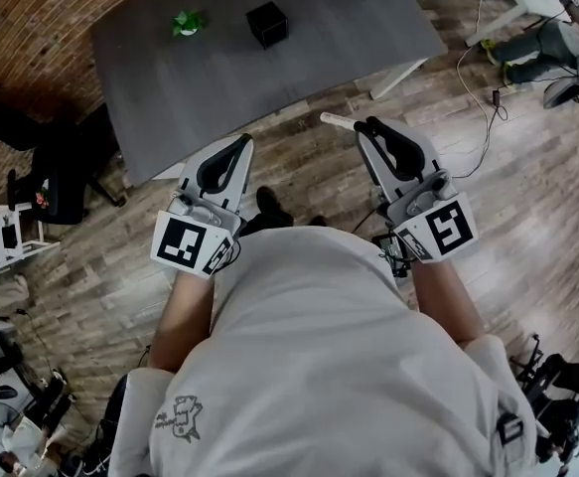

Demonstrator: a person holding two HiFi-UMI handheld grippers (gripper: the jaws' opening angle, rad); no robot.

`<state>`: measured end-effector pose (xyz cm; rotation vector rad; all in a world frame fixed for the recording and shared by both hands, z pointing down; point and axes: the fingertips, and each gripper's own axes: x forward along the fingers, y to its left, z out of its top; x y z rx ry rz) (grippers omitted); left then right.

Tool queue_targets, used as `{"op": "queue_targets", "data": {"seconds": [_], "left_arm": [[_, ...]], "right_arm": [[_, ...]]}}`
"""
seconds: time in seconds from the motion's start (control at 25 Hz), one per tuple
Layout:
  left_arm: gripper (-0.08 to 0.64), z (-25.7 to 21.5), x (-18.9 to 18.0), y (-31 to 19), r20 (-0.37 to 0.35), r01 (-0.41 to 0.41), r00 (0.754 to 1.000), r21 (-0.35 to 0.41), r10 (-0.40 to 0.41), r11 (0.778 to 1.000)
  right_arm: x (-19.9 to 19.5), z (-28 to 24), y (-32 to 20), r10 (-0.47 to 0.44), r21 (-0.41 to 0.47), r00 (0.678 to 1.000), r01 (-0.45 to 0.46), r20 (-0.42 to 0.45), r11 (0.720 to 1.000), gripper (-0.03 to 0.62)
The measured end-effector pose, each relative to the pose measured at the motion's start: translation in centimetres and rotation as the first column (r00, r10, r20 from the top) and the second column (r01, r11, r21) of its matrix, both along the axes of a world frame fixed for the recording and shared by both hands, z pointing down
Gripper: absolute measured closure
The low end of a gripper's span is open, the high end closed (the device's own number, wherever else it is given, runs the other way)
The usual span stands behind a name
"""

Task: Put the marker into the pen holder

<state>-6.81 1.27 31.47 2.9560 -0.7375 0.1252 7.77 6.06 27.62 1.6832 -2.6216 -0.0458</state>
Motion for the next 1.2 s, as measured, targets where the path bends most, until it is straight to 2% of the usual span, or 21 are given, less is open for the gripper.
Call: {"op": "queue_targets", "data": {"seconds": [0.28,0.68,0.92,1.2], "left_arm": [[0.549,-0.9,-3.4,-5.8,-0.020,-0.013,1.000,0.008,0.013,1.000],[0.549,-1.1,-7.2,-9.9,-0.046,-0.019,0.999,0.000,0.019,1.000],[0.549,-0.4,-7.0,-11.2,-0.043,-0.009,0.999,-0.023,0.008,1.000],[0.549,-0.4,-5.8,-13.0,-0.051,0.039,0.998,-0.051,-0.041,0.998]], "right_arm": [[-2.9,-1.1,-5.5,0.024,0.008,1.000,-0.024,-0.010,1.000,0.517],[-7.4,-1.9,-9.9,0.020,0.010,0.999,-0.020,-0.029,1.000,0.517],[-7.4,-1.0,-11.8,0.000,-0.007,1.000,0.000,-0.020,1.000,0.517],[-5.8,-1.3,-14.9,-0.052,-0.006,0.998,0.052,-0.028,0.999,0.517]]}}
